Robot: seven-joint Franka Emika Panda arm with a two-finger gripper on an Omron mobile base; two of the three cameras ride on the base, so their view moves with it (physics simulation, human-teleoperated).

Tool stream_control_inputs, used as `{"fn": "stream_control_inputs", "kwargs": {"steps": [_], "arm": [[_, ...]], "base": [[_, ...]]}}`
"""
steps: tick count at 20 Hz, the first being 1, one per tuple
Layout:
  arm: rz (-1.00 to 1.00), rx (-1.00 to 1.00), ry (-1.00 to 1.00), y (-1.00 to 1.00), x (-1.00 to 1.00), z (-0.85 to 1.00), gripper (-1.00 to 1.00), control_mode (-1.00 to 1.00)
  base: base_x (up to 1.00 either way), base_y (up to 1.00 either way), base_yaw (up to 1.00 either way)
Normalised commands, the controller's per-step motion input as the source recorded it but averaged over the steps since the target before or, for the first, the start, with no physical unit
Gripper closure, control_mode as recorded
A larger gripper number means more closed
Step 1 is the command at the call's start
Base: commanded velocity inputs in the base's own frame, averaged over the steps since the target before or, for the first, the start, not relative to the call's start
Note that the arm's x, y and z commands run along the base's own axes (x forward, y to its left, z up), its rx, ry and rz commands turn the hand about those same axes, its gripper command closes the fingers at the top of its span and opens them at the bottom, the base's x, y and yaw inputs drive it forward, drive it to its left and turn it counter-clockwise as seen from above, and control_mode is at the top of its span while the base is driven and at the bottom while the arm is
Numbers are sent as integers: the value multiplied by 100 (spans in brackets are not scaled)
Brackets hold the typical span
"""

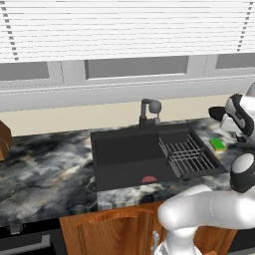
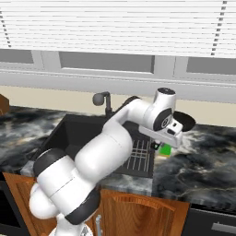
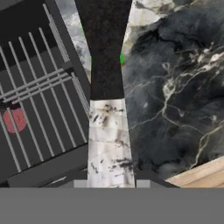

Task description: Pick the pan and sponge and place them into the sink. Then turn on the water.

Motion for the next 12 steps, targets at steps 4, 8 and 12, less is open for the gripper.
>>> {"fn": "stream_control_inputs", "kwargs": {"steps": [4,8,12], "arm": [[-2,-1,-9,57,-23,0,100,-100],[-6,0,-9,50,-16,-1,100,-100],[-9,0,-6,44,-6,-2,100,-100]], "base": [[0,0,0],[0,0,0],[0,0,0]]}}
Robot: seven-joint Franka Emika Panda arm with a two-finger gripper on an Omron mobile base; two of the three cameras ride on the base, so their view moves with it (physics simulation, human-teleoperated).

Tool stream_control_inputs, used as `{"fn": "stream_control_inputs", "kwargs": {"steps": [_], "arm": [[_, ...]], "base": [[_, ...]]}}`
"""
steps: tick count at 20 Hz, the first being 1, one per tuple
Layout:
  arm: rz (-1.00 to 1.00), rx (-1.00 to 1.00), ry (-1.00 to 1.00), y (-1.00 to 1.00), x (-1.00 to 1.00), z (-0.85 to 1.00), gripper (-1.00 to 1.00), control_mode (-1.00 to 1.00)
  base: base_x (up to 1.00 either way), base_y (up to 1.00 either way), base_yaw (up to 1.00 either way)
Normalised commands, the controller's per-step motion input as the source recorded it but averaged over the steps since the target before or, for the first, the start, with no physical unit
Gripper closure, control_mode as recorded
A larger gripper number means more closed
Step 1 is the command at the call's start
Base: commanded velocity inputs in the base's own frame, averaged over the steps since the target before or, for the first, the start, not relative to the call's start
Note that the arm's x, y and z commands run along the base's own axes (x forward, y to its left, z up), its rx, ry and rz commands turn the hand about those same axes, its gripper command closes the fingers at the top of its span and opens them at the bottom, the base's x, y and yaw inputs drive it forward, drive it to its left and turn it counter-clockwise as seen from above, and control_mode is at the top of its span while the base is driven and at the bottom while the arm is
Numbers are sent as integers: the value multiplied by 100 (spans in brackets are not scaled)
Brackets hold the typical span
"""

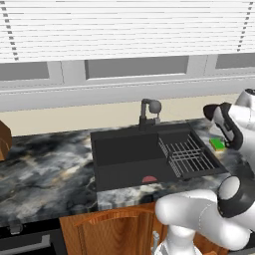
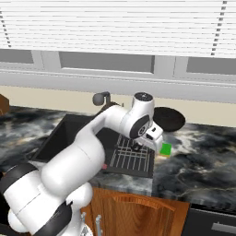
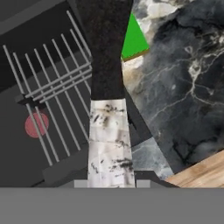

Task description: Pick the pan and sponge and place them into the sink. Then turn on the water.

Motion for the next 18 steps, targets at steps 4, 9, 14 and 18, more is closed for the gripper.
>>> {"fn": "stream_control_inputs", "kwargs": {"steps": [4,9,14,18], "arm": [[-6,0,2,48,-4,0,100,-100],[-7,0,5,46,0,-2,100,-100],[-7,0,0,46,0,0,100,-100],[-7,0,0,48,-1,-2,100,-100]], "base": [[0,0,0],[0,0,0],[0,0,0],[0,0,0]]}}
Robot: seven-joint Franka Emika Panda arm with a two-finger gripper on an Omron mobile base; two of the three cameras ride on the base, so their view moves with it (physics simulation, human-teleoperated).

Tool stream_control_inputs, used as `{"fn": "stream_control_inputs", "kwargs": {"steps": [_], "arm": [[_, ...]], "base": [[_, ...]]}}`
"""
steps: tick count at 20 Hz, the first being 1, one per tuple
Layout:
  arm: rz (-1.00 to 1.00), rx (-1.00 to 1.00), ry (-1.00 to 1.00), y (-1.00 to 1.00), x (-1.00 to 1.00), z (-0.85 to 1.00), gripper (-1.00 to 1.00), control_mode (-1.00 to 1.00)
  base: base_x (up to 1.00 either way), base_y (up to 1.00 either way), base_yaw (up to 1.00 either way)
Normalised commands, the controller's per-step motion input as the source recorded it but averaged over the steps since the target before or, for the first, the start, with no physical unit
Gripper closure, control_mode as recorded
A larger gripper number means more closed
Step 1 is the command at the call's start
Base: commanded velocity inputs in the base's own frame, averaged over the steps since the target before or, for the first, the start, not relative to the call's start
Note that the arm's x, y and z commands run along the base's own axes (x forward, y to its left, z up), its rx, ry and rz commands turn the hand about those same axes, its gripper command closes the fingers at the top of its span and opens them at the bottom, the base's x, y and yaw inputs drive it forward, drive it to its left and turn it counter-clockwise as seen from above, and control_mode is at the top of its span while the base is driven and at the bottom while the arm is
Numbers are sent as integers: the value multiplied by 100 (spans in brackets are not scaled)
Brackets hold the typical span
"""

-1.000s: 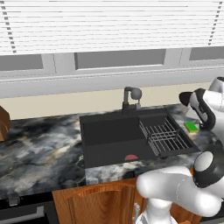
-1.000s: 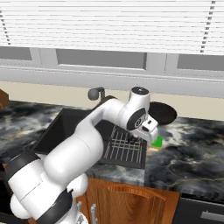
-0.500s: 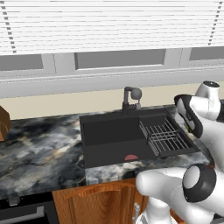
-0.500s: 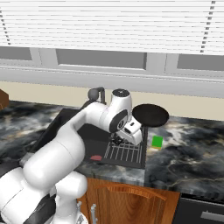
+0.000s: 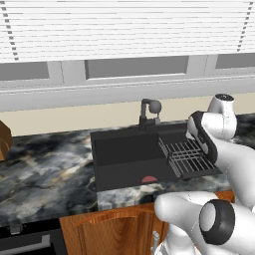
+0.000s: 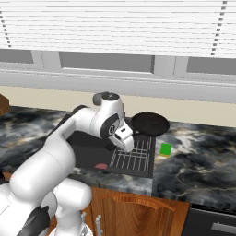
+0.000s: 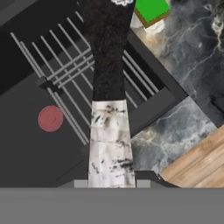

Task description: Pick the pan and sponge and place them into the sink. Then turn on the water.

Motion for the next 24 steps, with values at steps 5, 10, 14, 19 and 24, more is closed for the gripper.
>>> {"fn": "stream_control_inputs", "kwargs": {"steps": [5,10,14,19,24], "arm": [[-6,1,1,47,-1,-4,100,-100],[-5,2,3,48,0,-5,100,-100],[-6,2,0,47,-1,-6,100,-100],[-7,0,-1,47,-1,-10,100,-100],[-6,0,-1,50,0,-10,100,-100]], "base": [[0,0,0],[0,0,0],[0,0,0],[0,0,0],[0,0,0]]}}
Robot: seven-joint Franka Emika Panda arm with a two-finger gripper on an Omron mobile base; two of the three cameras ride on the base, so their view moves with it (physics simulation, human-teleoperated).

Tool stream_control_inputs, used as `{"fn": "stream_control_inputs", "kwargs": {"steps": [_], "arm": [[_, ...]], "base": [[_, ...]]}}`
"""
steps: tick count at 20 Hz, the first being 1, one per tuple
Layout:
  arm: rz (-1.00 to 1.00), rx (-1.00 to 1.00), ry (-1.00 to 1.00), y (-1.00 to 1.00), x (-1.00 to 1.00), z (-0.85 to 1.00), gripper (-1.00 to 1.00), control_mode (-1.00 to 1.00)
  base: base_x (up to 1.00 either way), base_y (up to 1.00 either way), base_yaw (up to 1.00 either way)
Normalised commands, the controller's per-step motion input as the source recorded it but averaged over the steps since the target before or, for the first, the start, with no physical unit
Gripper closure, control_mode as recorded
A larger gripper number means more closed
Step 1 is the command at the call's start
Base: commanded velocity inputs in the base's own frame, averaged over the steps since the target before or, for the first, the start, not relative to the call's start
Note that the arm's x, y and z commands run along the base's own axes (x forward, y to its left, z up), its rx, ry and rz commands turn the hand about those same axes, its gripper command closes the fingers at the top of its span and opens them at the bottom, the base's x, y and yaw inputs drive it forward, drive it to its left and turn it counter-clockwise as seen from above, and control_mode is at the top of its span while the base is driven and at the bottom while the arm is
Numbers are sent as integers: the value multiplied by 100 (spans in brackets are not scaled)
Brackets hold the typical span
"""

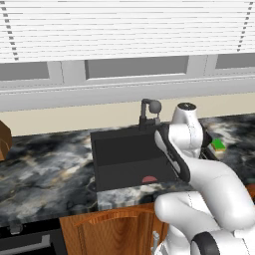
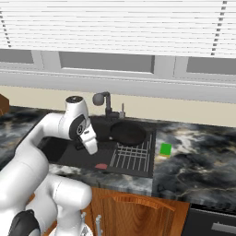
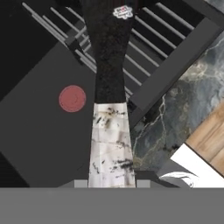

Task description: Pick the pan and sponge and place them into the sink. Then turn on the water.

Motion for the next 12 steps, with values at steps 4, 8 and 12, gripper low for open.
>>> {"fn": "stream_control_inputs", "kwargs": {"steps": [4,8,12], "arm": [[-6,0,-3,52,0,-6,100,-100],[-6,0,-4,53,0,-6,100,-100],[-6,-1,-2,53,7,-6,100,-100]], "base": [[0,0,0],[0,0,0],[0,0,0]]}}
